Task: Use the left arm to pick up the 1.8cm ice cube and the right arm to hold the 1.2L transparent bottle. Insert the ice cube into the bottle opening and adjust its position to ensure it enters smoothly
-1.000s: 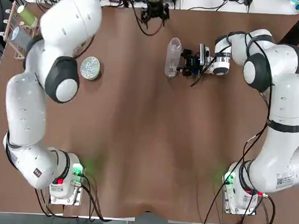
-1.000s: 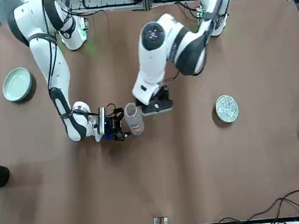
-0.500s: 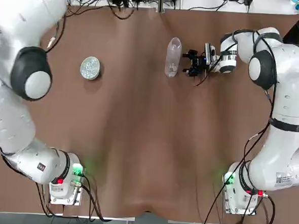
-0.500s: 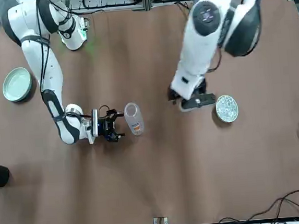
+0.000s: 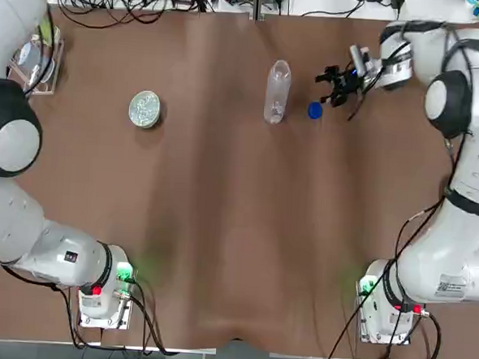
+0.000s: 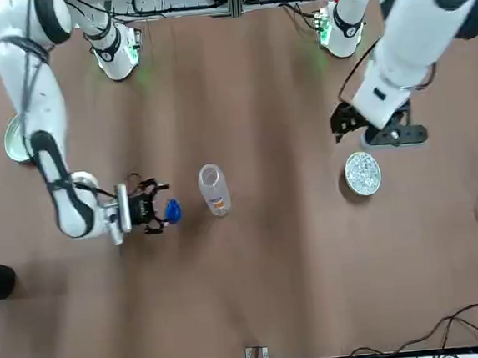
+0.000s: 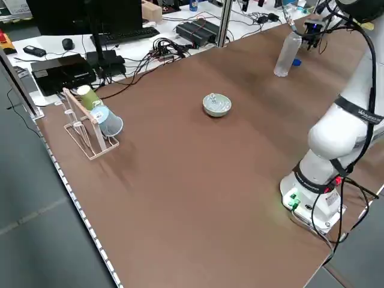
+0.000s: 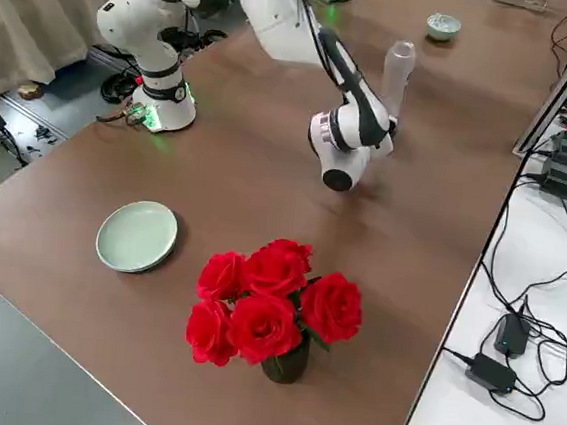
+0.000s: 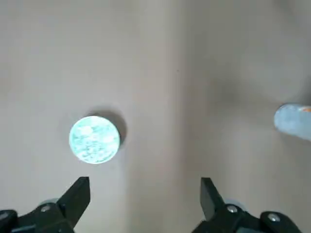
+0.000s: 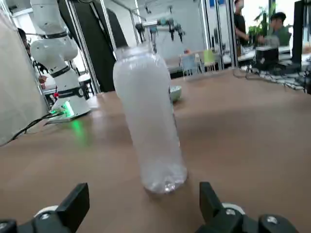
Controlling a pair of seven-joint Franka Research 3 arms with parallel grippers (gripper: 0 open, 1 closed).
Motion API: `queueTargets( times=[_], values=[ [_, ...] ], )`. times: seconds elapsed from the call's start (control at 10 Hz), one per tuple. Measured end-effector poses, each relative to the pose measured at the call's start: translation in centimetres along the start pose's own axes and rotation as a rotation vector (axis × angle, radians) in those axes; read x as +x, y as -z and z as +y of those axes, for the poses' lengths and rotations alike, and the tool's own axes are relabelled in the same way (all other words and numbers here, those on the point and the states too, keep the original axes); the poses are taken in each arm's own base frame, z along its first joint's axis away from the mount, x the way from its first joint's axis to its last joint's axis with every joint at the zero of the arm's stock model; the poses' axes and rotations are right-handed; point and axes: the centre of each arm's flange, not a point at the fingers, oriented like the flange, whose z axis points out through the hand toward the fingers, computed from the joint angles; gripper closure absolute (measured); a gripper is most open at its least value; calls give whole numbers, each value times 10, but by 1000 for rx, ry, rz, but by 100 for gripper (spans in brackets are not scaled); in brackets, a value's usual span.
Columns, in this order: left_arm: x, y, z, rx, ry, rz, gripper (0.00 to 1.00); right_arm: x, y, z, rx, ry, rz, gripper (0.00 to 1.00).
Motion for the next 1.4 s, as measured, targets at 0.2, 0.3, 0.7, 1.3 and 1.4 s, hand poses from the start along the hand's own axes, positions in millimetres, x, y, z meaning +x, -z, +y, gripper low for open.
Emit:
queueTargets(
  times=[0.2,0.3,0.7,1.3,1.4],
  values=[
    [-6,14,-38,13,21,-26,0,50,54,-10,-20,-174,-119,0],
    [-11,24,-52,17,39,-28,0,74,72,-16,-36,-255,-181,0],
    [-20,47,-94,22,-21,-10,0,155,115,-39,-164,-432,-391,0],
    [-19,49,-106,21,-4,-3,1,264,153,-66,-542,-660,-652,0],
    [-18,49,-115,22,12,-3,1,274,167,-76,-598,-688,-682,0]
  ],
)
